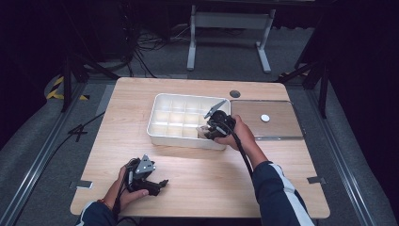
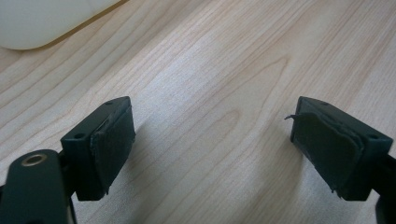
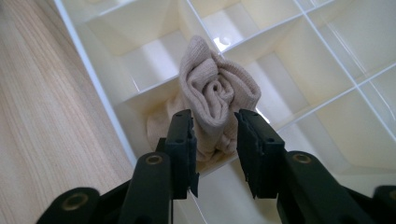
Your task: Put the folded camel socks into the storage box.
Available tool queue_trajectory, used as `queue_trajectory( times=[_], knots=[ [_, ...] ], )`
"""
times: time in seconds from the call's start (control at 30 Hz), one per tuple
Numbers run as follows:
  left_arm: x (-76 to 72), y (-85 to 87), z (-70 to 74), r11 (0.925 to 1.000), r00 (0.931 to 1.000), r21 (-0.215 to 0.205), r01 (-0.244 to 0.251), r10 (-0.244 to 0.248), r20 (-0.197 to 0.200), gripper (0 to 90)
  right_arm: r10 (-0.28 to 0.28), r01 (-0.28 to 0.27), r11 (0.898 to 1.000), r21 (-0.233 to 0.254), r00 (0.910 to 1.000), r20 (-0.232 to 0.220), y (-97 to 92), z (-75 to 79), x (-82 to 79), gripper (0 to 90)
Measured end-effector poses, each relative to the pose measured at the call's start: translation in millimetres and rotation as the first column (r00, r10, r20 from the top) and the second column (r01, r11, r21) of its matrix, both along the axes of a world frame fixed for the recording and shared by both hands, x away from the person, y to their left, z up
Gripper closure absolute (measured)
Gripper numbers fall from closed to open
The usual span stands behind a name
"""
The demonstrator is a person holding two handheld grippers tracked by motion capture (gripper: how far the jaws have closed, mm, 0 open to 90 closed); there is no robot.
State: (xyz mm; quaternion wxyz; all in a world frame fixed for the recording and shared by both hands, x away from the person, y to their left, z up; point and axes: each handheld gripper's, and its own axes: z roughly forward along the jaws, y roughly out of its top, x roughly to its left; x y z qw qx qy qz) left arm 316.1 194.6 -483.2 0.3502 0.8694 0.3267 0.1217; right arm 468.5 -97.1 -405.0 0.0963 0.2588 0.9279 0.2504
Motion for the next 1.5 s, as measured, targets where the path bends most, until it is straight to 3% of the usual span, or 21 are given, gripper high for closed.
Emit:
queue_trajectory(
  times=[0.4,0.6,1.1,1.5],
  knots=[
    [-0.1,0.7,0.4,1.0000,1.0000,0.009,0.004,-0.004,0.008,14.1,-0.030,0.027,0.998,0.058,0.9973,0.067,-19.4,18.1,-8.8,54.7],
    [0.0,0.7,0.4,0.9999,1.0000,0.010,0.005,-0.005,0.008,14.0,-0.051,0.040,0.995,0.092,0.9916,0.119,-30.7,29.2,-17.3,49.4],
    [-0.1,0.4,0.1,1.0000,1.0000,0.003,0.002,-0.002,0.004,14.0,-0.046,0.034,0.997,0.066,0.9807,0.190,-50.2,40.2,-42.5,38.5],
    [-0.2,0.4,0.1,1.0000,1.0000,0.003,0.002,-0.002,0.004,14.0,-0.064,0.052,0.997,0.060,0.9777,0.200,-70.6,36.6,-58.5,34.5]
  ],
)
